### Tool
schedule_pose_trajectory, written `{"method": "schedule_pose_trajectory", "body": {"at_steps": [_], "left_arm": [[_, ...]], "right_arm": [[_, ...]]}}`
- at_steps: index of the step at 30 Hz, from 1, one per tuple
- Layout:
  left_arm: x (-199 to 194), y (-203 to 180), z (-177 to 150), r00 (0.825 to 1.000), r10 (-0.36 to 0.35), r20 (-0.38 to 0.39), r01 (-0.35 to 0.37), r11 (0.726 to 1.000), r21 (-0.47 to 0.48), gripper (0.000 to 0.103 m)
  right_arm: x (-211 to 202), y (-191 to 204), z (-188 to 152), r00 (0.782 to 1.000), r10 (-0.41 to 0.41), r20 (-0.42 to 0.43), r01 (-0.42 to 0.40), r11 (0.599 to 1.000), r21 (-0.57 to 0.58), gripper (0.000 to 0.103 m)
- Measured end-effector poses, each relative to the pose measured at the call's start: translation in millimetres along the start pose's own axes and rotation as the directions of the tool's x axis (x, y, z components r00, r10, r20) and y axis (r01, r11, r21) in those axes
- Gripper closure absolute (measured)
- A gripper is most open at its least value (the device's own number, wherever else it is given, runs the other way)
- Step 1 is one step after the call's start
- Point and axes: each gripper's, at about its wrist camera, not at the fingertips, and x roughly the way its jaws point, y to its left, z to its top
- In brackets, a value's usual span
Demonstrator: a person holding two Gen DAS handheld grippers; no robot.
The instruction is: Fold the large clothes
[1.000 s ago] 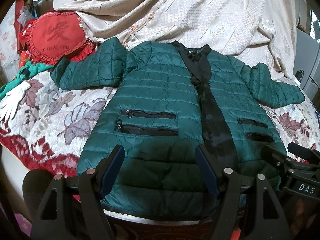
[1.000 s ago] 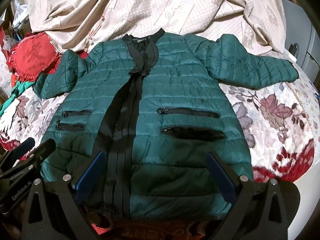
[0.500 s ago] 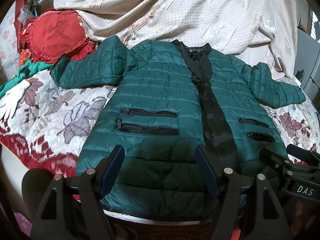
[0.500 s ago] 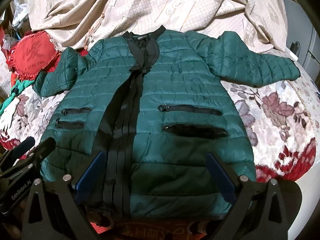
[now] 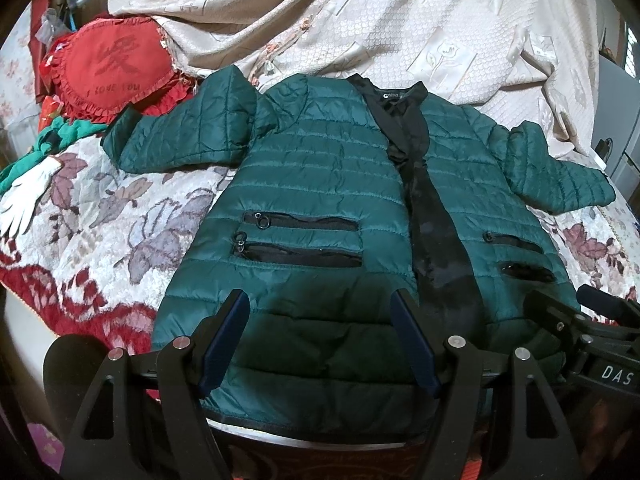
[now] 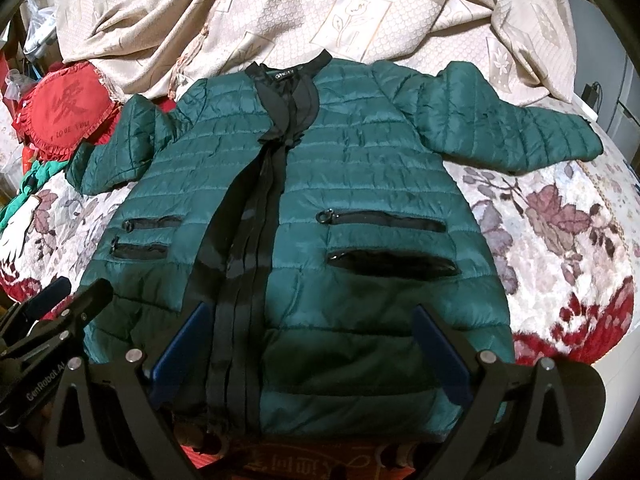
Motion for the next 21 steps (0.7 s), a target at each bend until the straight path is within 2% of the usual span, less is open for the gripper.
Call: {"method": "schedule_pose_trajectory", "body": {"at_steps": [4, 12, 21], "left_arm": [[2.5, -2.8, -0.1, 0.999, 0.033, 0.024, -0.034, 0.998, 0.053, 0.047], [4.3, -7.6, 6.4, 1.0, -0.011, 0.025, 0.011, 1.0, 0.003, 0.047], [19.9, -5.1, 21.0, 1.0, 0.0, -0.004, 0.0, 1.0, -0.009, 0.047]], "right_arm": [[4.2, -2.3, 2.4, 1.0, 0.009, -0.017, -0.008, 1.0, 0.009, 0.001], [9.7, -3.0, 6.0, 1.0, -0.026, -0.018, 0.026, 1.0, -0.012, 0.001], [16.9, -3.7, 19.3, 1.0, -0.013, -0.008, 0.013, 1.0, -0.011, 0.001]]}}
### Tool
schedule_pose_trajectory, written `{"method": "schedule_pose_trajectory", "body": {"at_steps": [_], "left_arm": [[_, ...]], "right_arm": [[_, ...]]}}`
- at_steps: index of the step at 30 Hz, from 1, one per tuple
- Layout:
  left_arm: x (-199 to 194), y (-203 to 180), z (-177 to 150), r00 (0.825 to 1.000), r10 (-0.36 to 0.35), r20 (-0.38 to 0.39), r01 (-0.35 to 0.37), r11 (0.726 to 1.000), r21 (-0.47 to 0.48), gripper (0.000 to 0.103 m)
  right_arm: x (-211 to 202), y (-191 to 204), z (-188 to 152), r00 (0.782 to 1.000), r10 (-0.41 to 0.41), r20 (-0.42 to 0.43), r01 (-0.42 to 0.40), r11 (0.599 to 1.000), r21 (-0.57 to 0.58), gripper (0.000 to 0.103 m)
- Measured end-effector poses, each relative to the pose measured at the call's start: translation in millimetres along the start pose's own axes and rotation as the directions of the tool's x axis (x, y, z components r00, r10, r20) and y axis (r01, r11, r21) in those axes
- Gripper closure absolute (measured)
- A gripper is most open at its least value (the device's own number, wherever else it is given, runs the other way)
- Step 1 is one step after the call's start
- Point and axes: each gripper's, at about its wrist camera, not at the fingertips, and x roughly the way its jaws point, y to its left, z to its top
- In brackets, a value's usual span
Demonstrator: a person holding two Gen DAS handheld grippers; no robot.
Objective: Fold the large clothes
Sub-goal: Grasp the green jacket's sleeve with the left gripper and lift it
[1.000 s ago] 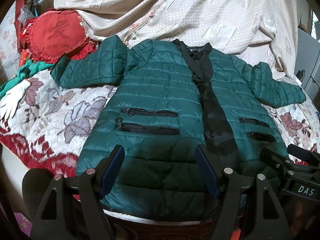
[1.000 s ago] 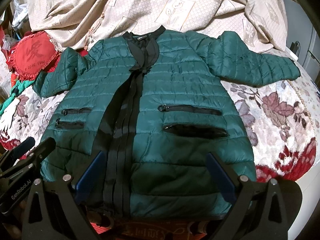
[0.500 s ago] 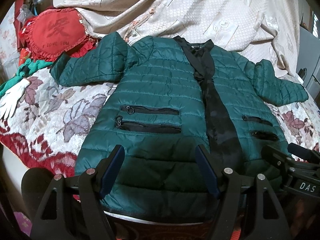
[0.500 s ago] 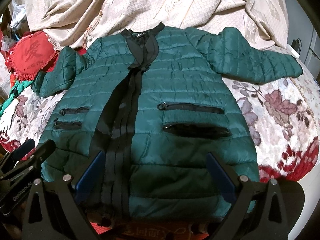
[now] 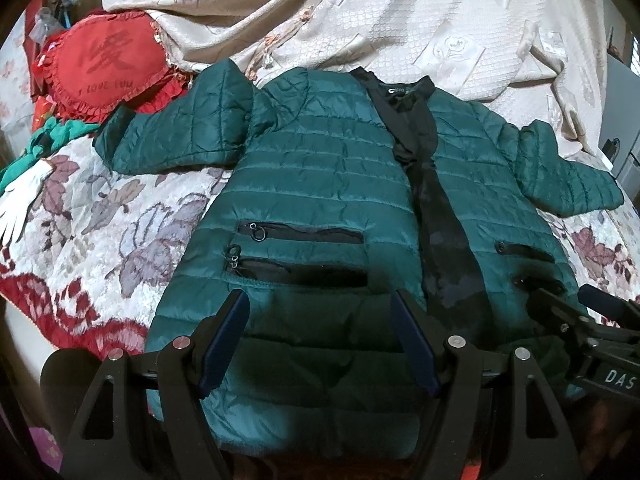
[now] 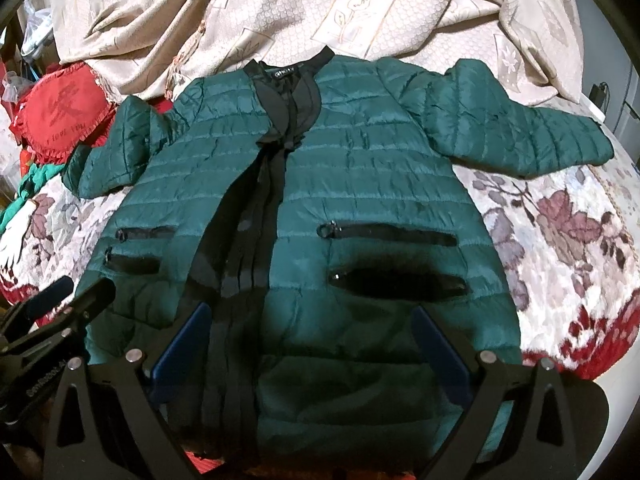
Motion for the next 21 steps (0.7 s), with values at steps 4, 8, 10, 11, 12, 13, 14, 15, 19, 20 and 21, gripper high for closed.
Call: {"method": "schedule_pose_trajectory", "body": {"at_steps": [4, 8, 10, 11, 12, 13, 14, 15, 19, 20, 21], "left_arm": [[8.4, 2.0, 10.5, 1.0, 0.01, -0.003, -0.01, 1.0, -0.004, 0.047], [16.6, 5.7, 24.6, 1.0, 0.023, 0.008, -0.022, 1.0, -0.013, 0.047], [22.6, 7.8, 31.6, 1.0, 0.025, 0.006, -0.025, 1.0, -0.019, 0.047], [25.6, 9.2, 34.5, 1.0, 0.024, 0.005, -0.024, 0.999, -0.024, 0.047], [27.8, 10.5, 37.4, 1.0, 0.024, 0.004, -0.023, 0.999, -0.028, 0.047], [31.1, 11.6, 40.1, 1.0, 0.025, -0.001, -0.025, 0.999, -0.03, 0.047], [34.9, 13.1, 43.2, 1.0, 0.03, -0.006, -0.03, 0.999, -0.032, 0.047], [38.7, 15.0, 46.2, 0.999, 0.036, -0.011, -0.037, 0.999, -0.035, 0.047], [53.2, 20.7, 56.0, 0.998, 0.055, -0.031, -0.056, 0.998, -0.041, 0.047], [58.5, 24.8, 60.0, 0.998, 0.057, -0.034, -0.059, 0.997, -0.049, 0.047], [62.3, 26.6, 62.5, 0.997, 0.063, -0.04, -0.065, 0.996, -0.053, 0.047]], "right_arm": [[5.9, 1.3, 9.4, 1.0, -0.006, 0.008, 0.007, 1.0, -0.009, 0.001], [13.3, 1.0, 22.1, 1.0, -0.016, 0.016, 0.016, 1.0, -0.011, 0.001], [18.7, 1.0, 28.7, 1.0, -0.021, 0.016, 0.021, 1.0, -0.01, 0.001], [22.0, 1.0, 32.1, 1.0, -0.023, 0.015, 0.023, 1.0, -0.01, 0.001], [25.3, 0.9, 35.3, 1.0, -0.025, 0.014, 0.025, 1.0, -0.011, 0.001], [27.7, 1.5, 37.7, 1.0, -0.026, 0.013, 0.026, 1.0, -0.012, 0.001], [30.9, 2.0, 40.4, 1.0, -0.027, 0.011, 0.027, 1.0, -0.014, 0.001], [35.1, 2.3, 44.4, 1.0, -0.03, 0.008, 0.03, 0.999, -0.017, 0.001], [48.5, 3.9, 56.6, 1.0, -0.024, 0.003, 0.024, 0.999, -0.021, 0.001], [52.1, 4.4, 59.5, 1.0, -0.023, 0.001, 0.024, 0.999, -0.023, 0.001], [56.9, 4.5, 64.4, 1.0, -0.022, -0.001, 0.022, 0.999, -0.026, 0.001]]}}
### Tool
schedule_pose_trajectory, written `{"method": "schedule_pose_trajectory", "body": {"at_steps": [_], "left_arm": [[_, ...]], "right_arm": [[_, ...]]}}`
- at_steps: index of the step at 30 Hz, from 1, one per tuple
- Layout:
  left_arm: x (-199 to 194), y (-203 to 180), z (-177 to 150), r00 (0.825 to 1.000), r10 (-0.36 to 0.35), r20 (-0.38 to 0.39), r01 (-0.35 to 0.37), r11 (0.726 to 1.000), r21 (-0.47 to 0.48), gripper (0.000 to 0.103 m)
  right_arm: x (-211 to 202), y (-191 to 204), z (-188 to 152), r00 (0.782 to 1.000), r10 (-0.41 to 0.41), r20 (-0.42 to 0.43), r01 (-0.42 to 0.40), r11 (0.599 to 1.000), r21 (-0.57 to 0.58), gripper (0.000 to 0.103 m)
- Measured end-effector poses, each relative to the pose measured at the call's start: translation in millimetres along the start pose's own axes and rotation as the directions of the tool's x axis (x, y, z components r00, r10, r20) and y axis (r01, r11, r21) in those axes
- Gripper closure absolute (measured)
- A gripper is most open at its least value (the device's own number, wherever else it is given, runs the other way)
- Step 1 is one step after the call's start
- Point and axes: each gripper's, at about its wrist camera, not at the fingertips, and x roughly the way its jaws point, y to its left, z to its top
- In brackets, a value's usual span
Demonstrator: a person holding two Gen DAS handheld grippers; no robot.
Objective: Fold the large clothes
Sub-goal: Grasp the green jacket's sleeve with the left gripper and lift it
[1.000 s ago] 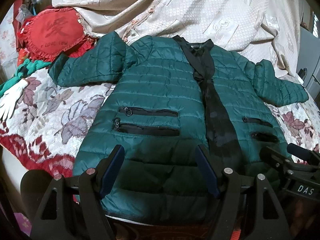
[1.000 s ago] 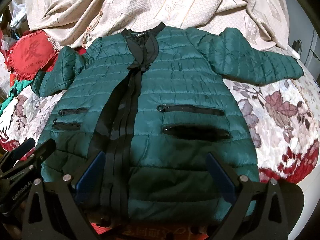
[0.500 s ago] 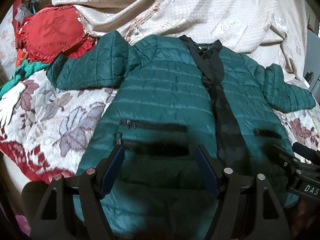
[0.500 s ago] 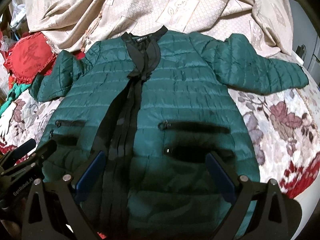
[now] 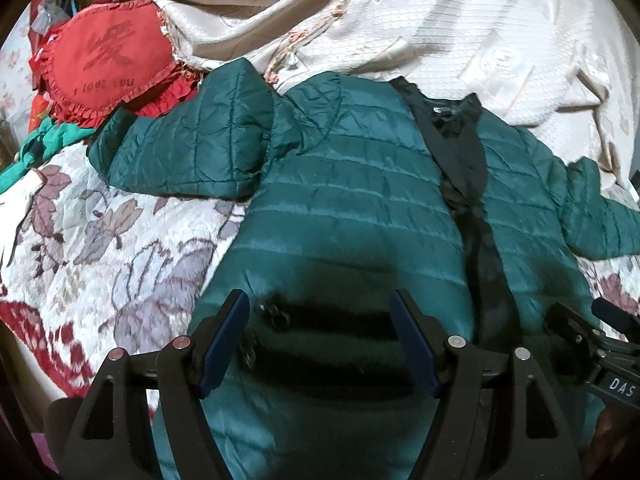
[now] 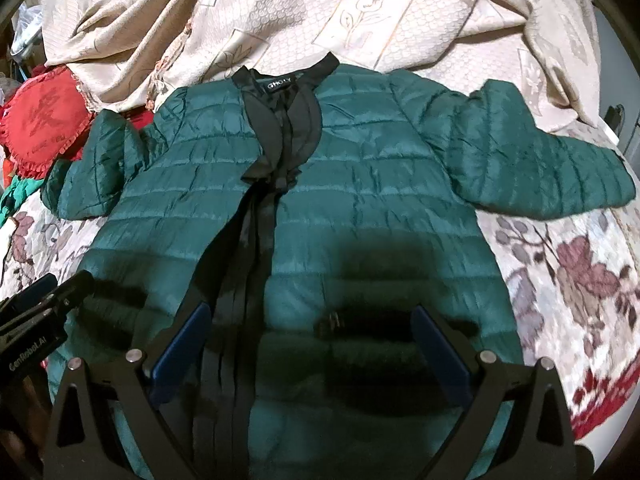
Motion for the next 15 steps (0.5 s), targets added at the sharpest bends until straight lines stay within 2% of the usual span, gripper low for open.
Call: {"method": "schedule_pose_trajectory", "body": {"at_steps": [15], "left_arm": [[69.0, 44.2, 51.4, 0.998, 0.048, -0.039, -0.051, 0.994, -0.097, 0.047]], "right_arm": [[60.5, 1.5, 55.5, 0.998, 0.059, -0.015, -0.059, 0.998, 0.029, 0.001]]}}
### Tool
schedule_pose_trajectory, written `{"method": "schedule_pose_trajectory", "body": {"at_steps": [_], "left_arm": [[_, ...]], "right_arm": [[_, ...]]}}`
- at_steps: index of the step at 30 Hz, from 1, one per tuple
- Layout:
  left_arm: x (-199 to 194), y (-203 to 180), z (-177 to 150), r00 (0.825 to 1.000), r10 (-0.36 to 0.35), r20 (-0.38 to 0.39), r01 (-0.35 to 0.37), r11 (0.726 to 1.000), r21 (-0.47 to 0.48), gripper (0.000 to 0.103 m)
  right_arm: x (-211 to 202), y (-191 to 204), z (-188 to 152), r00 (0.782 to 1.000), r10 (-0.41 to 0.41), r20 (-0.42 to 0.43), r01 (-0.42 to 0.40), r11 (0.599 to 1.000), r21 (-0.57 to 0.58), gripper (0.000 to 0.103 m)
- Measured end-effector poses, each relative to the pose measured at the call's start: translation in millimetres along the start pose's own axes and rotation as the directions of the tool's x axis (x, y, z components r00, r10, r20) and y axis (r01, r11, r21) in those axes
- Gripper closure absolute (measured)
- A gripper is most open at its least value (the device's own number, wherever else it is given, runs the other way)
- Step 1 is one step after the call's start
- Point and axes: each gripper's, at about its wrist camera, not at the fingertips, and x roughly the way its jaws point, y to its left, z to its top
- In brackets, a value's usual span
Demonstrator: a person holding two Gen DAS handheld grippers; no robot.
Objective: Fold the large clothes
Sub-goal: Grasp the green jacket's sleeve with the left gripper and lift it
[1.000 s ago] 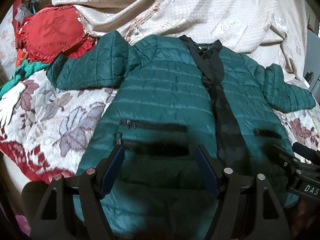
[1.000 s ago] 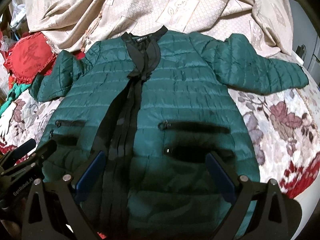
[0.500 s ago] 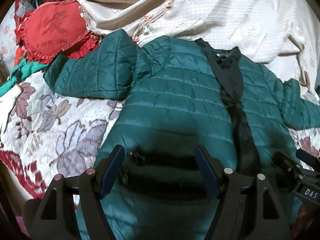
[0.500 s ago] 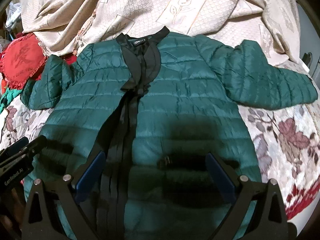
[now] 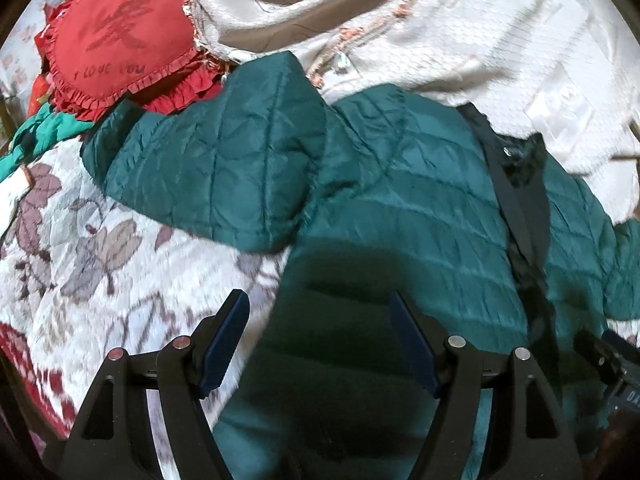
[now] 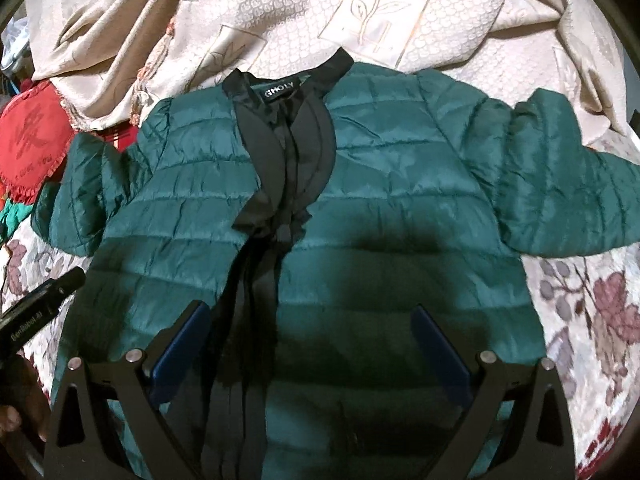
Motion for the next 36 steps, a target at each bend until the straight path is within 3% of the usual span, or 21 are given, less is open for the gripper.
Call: {"method": "schedule_pose_trajectory", "body": {"at_steps": [16, 24, 30, 36], "left_arm": [[37.6, 44.0, 41.0, 0.999, 0.053, 0.009, -0.053, 0.997, -0.053, 0.047], [26.7, 92.2, 64.3, 0.994, 0.077, 0.083, -0.067, 0.991, -0.112, 0.047], [21.0, 157.1, 87.2, 0.982, 0.149, 0.115, -0.121, 0.968, -0.221, 0.047], [46.5, 222.2, 111.7, 0.951, 0.292, 0.098, -0.255, 0.924, -0.284, 0.047]], "right_arm": [[61.1, 18.2, 31.4, 0.999, 0.018, -0.039, -0.018, 1.0, -0.012, 0.001], [67.8, 29.4, 31.6, 0.998, 0.027, -0.048, -0.029, 0.999, -0.04, 0.001], [68.0, 29.7, 31.9, 0.998, 0.037, -0.05, -0.039, 0.999, -0.034, 0.001], [66.4, 32.5, 30.9, 0.998, 0.045, -0.053, -0.048, 0.998, -0.042, 0.001]]}}
